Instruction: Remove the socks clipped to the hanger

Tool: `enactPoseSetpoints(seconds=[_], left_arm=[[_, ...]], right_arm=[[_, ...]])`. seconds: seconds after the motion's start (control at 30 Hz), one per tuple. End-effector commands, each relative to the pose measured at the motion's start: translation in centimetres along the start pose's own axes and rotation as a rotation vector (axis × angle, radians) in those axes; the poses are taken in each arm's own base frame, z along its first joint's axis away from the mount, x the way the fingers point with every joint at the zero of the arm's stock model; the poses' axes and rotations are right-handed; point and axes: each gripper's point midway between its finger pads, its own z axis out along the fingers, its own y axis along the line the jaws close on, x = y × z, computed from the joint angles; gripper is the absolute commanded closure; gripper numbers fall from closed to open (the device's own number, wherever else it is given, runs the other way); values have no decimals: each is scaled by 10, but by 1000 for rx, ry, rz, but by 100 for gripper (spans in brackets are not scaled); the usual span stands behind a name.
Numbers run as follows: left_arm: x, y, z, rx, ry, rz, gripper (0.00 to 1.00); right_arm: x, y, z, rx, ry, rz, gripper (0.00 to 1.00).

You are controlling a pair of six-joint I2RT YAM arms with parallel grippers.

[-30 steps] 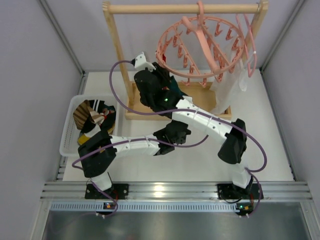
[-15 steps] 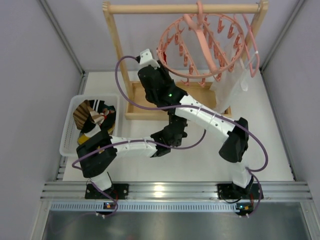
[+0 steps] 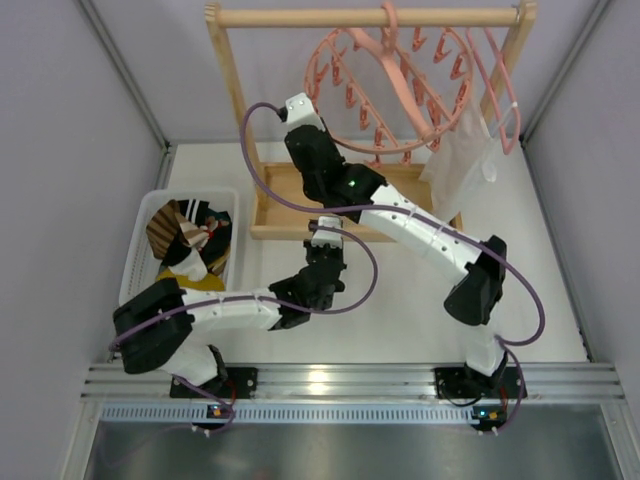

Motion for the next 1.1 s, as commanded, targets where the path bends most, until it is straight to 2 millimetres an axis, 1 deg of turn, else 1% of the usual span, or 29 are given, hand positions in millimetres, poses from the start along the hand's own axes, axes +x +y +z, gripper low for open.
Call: enactPoseSetpoints(seconds=[0.0, 0.03, 0.07, 0.1, 0.13, 0.17, 0.2, 0.23, 0.3, 0.37, 0.4, 0.43, 0.47, 0.5, 0.53, 0.57, 0.6, 0.63, 0.67, 0.7, 0.77, 0.8, 0.83, 0.87, 0.9, 0.93, 0.97, 1.0, 1.07], left_arm=[[-37, 36, -11, -80, -35, -110, 100], [-39, 43, -12, -90, -29, -133, 100], [-38, 58, -10, -122, -22, -135, 100], [-41, 68, -12, -140, -19, -149, 100], [-43, 81, -18, -157, -5, -163, 100], [-46, 96, -18, -192, -4, -179, 100], [-47, 105, -21, -208, 5, -186, 100], [-52, 122, -27, -245, 4, -212, 100], [-54, 140, -32, -292, 11, -223, 100], [-60, 164, -42, -355, 17, -235, 100], [-63, 171, -45, -371, 13, -245, 100], [-65, 177, -47, -387, 10, -270, 100], [-70, 189, -52, -415, 11, -278, 100], [-73, 193, -53, -418, 16, -289, 100], [-81, 204, -53, -450, 4, -310, 100], [-82, 212, -55, -470, 16, -302, 100], [-84, 215, -55, -472, 22, -306, 100], [-93, 226, -55, -504, 10, -319, 100], [-93, 232, -56, -522, 23, -310, 100], [-96, 233, -55, -517, 31, -311, 100], [-107, 247, -54, -551, 20, -329, 100], [-106, 247, -51, -542, 42, -323, 100], [-114, 257, -50, -570, 31, -338, 100], [-115, 262, -48, -582, 36, -340, 100], [-110, 265, -44, -597, 67, -329, 100], [-117, 277, -42, -630, 60, -347, 100], [-117, 283, -41, -648, 63, -354, 100], [-116, 288, -40, -659, 72, -359, 100], [-113, 305, -36, -694, 89, -383, 100]], right_arm=[[-28, -3, -24, -147, -49, 70, 86], [-29, 1, -27, -181, -49, 77, 76], [-30, 0, -29, -189, -50, 86, 67], [-34, -4, -33, -195, -58, 99, 63], [-32, -2, -36, -218, -55, 102, 57], [-33, -2, -39, -229, -56, 105, 53], [-37, -7, -45, -237, -66, 119, 50], [-35, -5, -48, -256, -64, 123, 48], [-40, -13, -58, -277, -78, 147, 45], [-37, -8, -67, -333, -73, 158, 26], [-42, -8, -78, -387, -86, 167, 17], [-39, -6, -83, -415, -79, 164, 4], [-37, -3, -89, -444, -65, 190, 1], [-42, -4, -101, -496, -78, 204, 0], [-37, -1, -106, -523, -67, 208, 1], [-41, -6, -117, -553, -78, 219, 1], [-36, 0, -124, -603, -69, 216, 1], [-36, 1, -130, -629, -69, 221, 1], [-40, -5, -142, -657, -85, 235, 1], [-33, 1, -150, -714, -70, 229, 1], [-35, -3, -170, -780, -89, 236, 1], [-27, 3, -178, -835, -78, 226, 1], [-25, 2, -182, -848, -82, 227, 1], [-29, -4, -196, -885, -111, 237, 1], [-18, 2, -200, -925, -99, 220, 1], [-21, 0, -206, -943, -129, 230, 1], [-24, -8, -217, -959, -161, 238, 0], [-15, -5, -219, -971, -151, 235, 1], [-15, -14, -227, -975, -171, 243, 1]])
